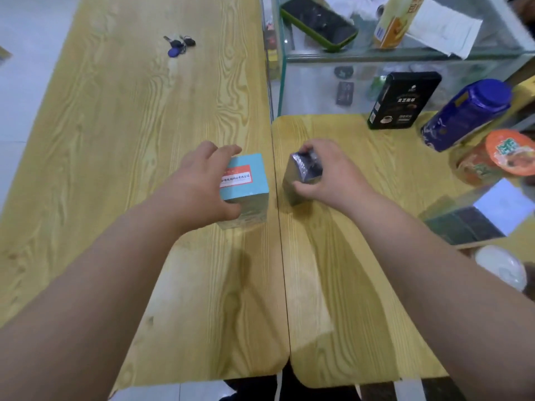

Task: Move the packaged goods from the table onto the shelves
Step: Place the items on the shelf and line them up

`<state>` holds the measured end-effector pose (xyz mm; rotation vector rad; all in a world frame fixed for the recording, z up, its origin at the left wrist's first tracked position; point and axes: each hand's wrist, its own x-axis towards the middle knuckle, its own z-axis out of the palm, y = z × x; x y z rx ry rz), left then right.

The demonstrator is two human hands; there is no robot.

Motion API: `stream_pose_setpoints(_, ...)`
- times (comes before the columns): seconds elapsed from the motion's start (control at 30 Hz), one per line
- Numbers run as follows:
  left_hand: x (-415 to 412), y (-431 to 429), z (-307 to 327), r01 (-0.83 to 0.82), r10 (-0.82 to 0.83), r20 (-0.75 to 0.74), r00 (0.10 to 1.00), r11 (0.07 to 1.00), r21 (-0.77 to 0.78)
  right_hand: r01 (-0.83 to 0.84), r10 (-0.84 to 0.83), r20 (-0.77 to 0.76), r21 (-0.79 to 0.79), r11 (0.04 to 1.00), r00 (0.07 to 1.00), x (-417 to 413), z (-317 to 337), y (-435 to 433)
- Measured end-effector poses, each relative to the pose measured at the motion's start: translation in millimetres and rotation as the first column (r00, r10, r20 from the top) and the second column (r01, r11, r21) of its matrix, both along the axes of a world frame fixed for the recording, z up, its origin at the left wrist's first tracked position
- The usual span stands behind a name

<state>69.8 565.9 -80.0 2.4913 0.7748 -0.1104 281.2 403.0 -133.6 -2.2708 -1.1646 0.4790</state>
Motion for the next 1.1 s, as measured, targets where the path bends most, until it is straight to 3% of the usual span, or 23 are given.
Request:
stream_pose_setpoints(0.07,-26.8,-18.0,-15.2,-0.129,0.211,0.282,0.936,0.950,-0.283,-0.019,0.022,-0.080,0.046,0.999,0.997,-34.3,-6.4,-23.3)
stream_pose_setpoints(0.17,-52.3,-38.7,-43.0,-0.172,0.449,0.345,0.824,0.779,-0.603,0.033,-0.003,-0.209,0.136,0.990,0.978,-68.3,-20.5,-47.9)
stream_pose_setpoints(0.27,-56.8,-44.9,-82.1,-0.139,0.372,0.234,0.899,0.746,-0.652,0.159,-0.118,-0.438,0.059,0.985,0.891,-72.5,-25.9,-54.5)
stream_pose_setpoints(0.33,-53.1,-49.7,-99.5,-0.150,0.333,0.161,0.929,0.737,-0.659,0.167,-0.153,-0.467,-0.010,0.986,0.871,-67.1,-31.2,-55.1)
stream_pose_setpoints(0.43,-52.7,-56.9,-107.1,-0.190,0.390,0.133,0.911,0.684,-0.705,0.162,-0.161,-0.517,-0.045,0.986,0.841,-60.5,-34.2,-54.1)
stream_pose_setpoints(0.53,-64.2,-71.9,-91.1,-0.250,0.521,0.090,0.849,0.546,-0.800,0.171,-0.145,-0.598,-0.013,0.985,0.788,-61.8,-27.3,-56.3)
stream_pose_setpoints(0.67,-85.9,-103.3,-65.6,-0.315,0.753,0.031,0.657,0.311,-0.897,0.153,-0.058,-0.811,0.040,0.987,0.583,-87.2,-14.2,-59.3)
stream_pose_setpoints(0.8,-117.0,-130.7,-44.0,-0.455,0.898,-0.032,0.439,0.192,-0.870,0.068,0.000,-0.880,0.036,0.997,0.474,-118.9,-1.0,-47.7)
stream_pose_setpoints(0.93,-155.8,-158.8,-17.2,-0.481,0.979,-0.026,0.203,0.076,-0.874,-0.070,0.013,-0.982,0.000,0.998,0.187,-147.8,33.0,-23.5)
stream_pose_setpoints(1.1,-220.7,-195.1,28.6,-0.407,0.988,-0.044,-0.148,-0.101,-0.908,-0.345,0.141,-0.990,0.126,0.930,0.017,-206.9,68.9,-0.6)
